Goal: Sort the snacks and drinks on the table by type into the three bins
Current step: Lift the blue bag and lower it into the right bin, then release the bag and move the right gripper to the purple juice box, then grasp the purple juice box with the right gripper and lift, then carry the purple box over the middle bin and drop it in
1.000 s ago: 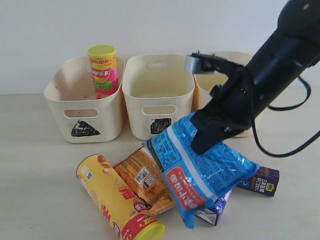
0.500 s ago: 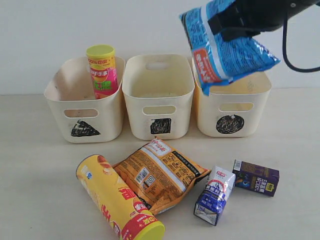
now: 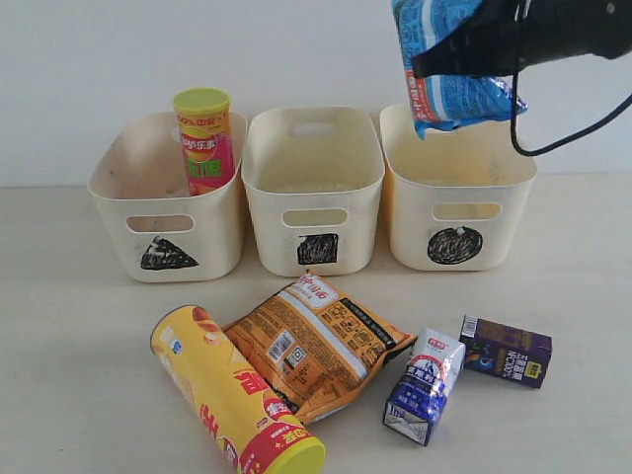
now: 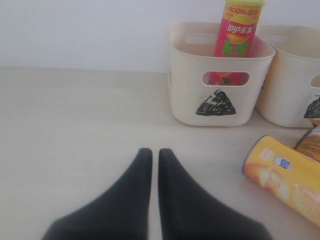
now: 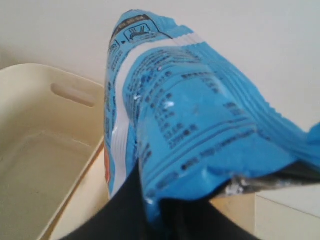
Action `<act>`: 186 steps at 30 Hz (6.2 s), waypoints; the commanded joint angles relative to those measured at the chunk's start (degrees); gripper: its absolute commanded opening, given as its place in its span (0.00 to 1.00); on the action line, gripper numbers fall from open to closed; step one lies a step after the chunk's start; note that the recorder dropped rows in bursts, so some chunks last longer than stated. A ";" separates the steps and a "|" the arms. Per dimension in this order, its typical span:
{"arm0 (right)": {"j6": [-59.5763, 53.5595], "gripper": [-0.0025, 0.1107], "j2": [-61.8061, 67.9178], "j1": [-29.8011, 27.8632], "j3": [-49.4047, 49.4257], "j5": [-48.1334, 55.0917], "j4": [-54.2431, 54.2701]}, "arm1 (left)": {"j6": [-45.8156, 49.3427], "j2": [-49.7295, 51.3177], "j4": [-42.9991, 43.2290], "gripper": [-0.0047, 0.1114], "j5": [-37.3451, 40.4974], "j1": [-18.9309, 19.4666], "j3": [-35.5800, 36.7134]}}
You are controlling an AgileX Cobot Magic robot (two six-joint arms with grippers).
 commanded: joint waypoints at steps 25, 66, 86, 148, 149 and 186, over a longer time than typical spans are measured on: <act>3.45 0.48 10.05 -3.10 -4.11 -1.85 -0.66 | 0.09 -0.19 -0.18 0.07 -0.57 -0.16 -0.10; -31.52 0.02 -14.02 -3.00 11.12 52.73 18.47 | 0.09 -0.19 -0.18 0.07 -0.57 -0.16 -0.10; -48.61 0.58 2.58 -3.00 18.66 35.78 18.61 | 0.09 -0.19 -0.18 0.07 -0.57 -0.16 -0.10; -35.84 0.02 13.10 11.84 -13.28 4.55 35.61 | 0.09 -0.19 -0.18 0.07 -0.57 -0.16 -0.10; -32.67 0.02 14.04 11.84 -14.49 4.68 31.44 | 0.09 -0.19 -0.18 0.07 -0.57 -0.16 -0.10; 3.94 0.46 30.92 11.84 -37.59 25.76 0.17 | 0.09 -0.19 -0.18 0.07 -0.57 -0.16 -0.10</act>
